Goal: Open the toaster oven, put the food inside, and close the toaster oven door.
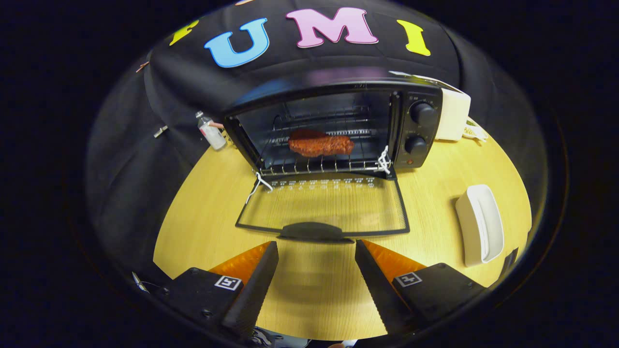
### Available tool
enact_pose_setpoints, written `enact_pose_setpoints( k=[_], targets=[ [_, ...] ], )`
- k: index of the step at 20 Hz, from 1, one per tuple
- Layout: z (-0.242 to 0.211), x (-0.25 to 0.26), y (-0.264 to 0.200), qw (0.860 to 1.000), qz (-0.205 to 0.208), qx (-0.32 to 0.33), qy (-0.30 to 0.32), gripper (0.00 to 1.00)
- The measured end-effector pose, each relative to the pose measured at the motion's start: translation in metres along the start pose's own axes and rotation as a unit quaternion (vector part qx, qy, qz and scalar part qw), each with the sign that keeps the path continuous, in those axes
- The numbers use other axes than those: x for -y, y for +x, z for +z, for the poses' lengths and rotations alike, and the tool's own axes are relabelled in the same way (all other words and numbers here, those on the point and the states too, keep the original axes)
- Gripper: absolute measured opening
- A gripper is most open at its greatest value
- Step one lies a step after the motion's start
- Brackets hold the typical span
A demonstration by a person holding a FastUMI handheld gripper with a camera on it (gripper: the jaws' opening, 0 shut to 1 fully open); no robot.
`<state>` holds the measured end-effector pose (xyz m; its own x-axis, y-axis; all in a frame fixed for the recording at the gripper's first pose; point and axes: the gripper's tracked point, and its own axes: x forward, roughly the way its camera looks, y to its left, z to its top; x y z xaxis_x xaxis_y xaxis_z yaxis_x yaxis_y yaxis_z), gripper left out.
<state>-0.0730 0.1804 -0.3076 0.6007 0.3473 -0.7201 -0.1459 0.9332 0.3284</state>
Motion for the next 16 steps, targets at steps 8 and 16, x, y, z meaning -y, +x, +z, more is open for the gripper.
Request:
enact_pose_setpoints(
  k=[8, 16],
  targets=[
    [-0.026, 0.008, 0.046, 0.995, -0.076, -0.06, -0.003, 0.99],
    [-0.021, 0.014, 0.061, 0.991, -0.119, -0.059, -0.002, 0.98]
  ],
)
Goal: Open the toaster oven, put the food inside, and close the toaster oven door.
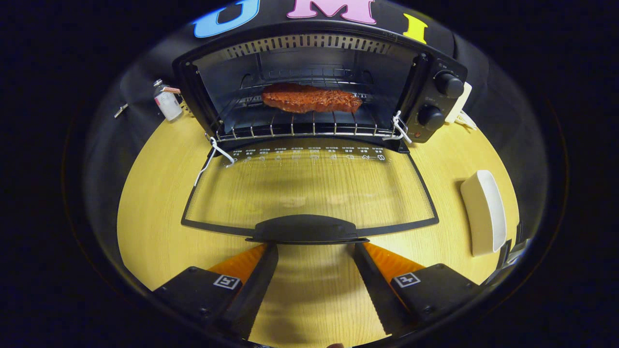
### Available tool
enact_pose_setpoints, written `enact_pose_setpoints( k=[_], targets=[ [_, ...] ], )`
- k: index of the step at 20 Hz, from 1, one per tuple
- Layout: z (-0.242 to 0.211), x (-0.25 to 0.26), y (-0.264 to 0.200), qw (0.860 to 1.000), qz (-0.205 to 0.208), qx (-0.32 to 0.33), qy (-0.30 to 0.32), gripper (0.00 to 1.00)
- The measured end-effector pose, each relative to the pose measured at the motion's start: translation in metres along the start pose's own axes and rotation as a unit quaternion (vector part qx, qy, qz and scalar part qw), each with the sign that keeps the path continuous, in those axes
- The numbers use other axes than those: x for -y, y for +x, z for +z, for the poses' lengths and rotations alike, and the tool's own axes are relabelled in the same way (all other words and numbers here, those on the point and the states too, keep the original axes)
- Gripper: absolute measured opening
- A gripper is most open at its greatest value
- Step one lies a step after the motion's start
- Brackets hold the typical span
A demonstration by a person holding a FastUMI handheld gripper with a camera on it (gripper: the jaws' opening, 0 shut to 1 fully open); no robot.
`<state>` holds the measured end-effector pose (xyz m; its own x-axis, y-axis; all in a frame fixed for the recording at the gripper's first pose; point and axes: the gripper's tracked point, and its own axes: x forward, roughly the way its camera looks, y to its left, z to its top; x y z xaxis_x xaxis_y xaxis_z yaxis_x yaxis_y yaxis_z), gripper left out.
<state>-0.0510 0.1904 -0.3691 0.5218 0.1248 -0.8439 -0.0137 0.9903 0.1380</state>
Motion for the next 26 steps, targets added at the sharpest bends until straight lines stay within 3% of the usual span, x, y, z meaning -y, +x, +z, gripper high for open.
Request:
enact_pose_setpoints(
  k=[9, 17, 22, 26],
  targets=[
    [0.026, 0.002, -0.051, 0.997, 0.028, 0.077, -0.003, 0.98],
    [0.083, 0.003, -0.085, 0.985, 0.041, 0.167, -0.012, 0.99],
    [0.114, 0.001, -0.09, 0.982, 0.049, 0.183, -0.023, 0.99],
    [0.137, -0.001, -0.105, 0.969, 0.061, 0.235, -0.039, 0.99]
  ],
)
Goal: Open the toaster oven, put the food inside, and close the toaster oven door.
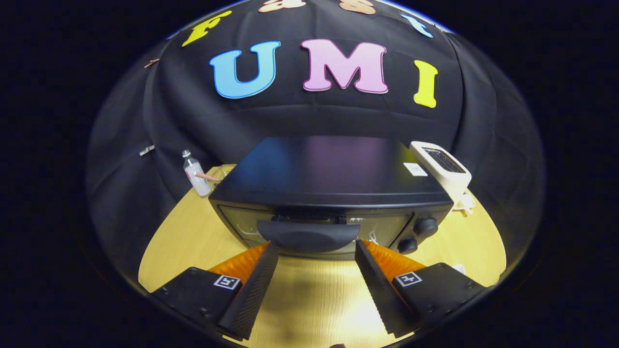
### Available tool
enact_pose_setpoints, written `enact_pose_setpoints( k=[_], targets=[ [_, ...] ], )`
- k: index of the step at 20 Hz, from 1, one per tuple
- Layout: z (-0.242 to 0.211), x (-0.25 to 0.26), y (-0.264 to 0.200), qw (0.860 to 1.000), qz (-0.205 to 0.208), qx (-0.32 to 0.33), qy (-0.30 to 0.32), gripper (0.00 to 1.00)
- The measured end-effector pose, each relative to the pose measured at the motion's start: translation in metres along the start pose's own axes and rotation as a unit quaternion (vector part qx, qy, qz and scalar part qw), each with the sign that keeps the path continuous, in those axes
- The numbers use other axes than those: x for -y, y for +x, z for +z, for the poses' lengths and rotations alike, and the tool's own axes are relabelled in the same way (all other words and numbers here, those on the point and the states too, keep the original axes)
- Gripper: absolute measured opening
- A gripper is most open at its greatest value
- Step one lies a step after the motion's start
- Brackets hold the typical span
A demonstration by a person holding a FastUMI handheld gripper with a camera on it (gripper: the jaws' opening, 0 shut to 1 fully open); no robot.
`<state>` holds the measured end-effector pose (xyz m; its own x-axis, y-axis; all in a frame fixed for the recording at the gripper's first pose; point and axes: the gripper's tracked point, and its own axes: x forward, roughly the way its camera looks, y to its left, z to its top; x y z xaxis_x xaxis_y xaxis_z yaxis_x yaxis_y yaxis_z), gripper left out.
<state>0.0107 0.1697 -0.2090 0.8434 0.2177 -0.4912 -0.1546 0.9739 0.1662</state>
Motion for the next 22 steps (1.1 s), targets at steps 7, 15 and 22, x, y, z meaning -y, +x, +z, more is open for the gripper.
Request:
enact_pose_setpoints(
  k=[7, 15, 22],
  targets=[
    [0.063, 0.023, -0.065, 0.992, 0.026, 0.11, -0.063, 0.98],
    [0.152, 0.089, -0.139, 0.974, 0.028, 0.213, -0.075, 0.98],
    [0.194, 0.144, -0.181, 0.965, 0.012, 0.257, -0.05, 0.98]
  ],
)
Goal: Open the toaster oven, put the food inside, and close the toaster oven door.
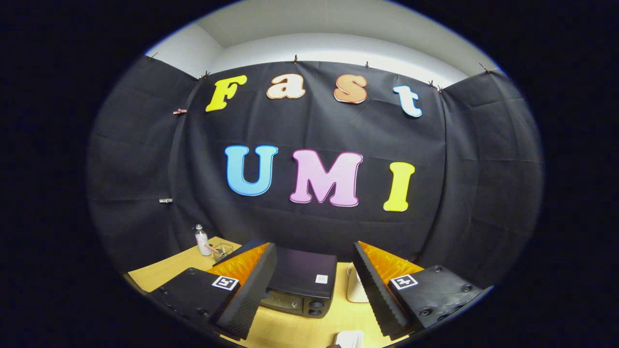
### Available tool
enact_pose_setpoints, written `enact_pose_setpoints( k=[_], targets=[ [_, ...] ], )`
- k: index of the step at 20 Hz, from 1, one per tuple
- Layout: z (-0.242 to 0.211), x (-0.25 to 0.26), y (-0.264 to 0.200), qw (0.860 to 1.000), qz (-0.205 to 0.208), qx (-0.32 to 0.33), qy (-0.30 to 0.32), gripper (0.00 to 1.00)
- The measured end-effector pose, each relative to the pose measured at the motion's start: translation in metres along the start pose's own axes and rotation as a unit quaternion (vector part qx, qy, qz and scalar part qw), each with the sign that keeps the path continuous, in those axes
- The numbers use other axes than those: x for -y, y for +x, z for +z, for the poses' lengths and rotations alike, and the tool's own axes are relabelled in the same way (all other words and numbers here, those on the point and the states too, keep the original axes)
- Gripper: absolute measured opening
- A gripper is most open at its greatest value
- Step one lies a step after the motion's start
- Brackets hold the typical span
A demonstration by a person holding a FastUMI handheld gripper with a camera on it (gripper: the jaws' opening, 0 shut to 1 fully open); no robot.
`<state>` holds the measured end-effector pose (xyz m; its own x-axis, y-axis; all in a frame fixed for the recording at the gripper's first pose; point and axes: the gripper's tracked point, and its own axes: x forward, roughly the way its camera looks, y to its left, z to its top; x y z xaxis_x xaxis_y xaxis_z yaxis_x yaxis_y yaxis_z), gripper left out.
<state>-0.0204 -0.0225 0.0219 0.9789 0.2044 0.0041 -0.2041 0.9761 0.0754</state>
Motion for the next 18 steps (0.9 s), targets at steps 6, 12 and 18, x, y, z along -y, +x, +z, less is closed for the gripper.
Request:
enact_pose_setpoints(
  k=[6, 12, 18],
  targets=[
    [0.018, 0.035, -0.01, 1.0, -0.021, 0.017, 0.013, 0.98],
    [0.026, 0.058, -0.015, 0.999, -0.041, 0.033, 0.001, 0.97],
    [0.031, 0.065, -0.018, 0.998, -0.043, 0.038, 0.02, 0.97]
  ],
)
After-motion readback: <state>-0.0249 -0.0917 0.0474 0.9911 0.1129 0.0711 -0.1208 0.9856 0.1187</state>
